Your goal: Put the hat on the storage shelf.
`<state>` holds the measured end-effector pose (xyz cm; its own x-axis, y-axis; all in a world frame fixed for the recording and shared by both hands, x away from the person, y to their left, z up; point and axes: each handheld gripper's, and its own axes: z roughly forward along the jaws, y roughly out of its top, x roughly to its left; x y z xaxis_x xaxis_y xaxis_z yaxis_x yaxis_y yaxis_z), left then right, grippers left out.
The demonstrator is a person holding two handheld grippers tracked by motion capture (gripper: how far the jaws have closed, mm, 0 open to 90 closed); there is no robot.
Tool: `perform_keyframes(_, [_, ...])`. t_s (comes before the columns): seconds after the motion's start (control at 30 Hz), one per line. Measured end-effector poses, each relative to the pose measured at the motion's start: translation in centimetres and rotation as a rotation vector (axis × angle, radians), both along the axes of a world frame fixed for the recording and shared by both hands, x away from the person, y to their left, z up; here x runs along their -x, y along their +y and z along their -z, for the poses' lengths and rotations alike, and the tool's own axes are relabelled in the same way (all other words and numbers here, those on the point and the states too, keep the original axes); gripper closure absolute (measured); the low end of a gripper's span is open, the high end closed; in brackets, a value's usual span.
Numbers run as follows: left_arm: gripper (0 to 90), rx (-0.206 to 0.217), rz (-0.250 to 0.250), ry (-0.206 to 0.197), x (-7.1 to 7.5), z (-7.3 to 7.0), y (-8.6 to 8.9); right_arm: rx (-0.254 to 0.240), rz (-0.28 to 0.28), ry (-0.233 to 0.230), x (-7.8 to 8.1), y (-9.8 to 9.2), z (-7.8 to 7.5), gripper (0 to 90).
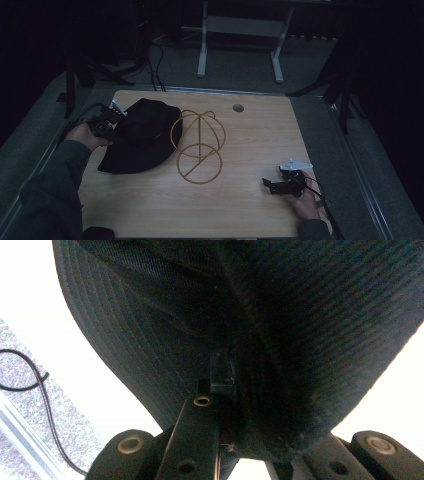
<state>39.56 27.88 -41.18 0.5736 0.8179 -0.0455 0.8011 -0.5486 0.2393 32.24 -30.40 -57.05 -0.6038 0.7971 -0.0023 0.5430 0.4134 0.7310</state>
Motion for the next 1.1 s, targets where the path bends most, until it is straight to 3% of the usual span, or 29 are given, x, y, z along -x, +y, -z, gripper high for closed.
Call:
perform_keyframes(0.27, [88.2, 0.018, -0.014, -0.029, 0.6, -1.4, 1.4, 0.000, 0.000, 0.000, 0.0, 0.0, 0.0, 11.1])
perform_keyframes(0.7, [88.1, 0.133, -0.011, -0.084, 1.4, -3.8, 3.7, 0.000, 0.000, 0.000, 0.0, 0.0, 0.0, 11.1])
perform_keyframes(0.83, [88.1, 0.139, -0.011, -0.099, 1.5, -4.2, 4.0, 0.000, -0.001, 0.000, 0.0, 0.0, 0.0, 11.1])
perform_keyframes(1.1, [88.1, 0.148, -0.011, -0.170, 1.9, -5.4, 4.5, 0.000, -0.001, 0.000, 0.0, 0.0, 0.0, 11.1])
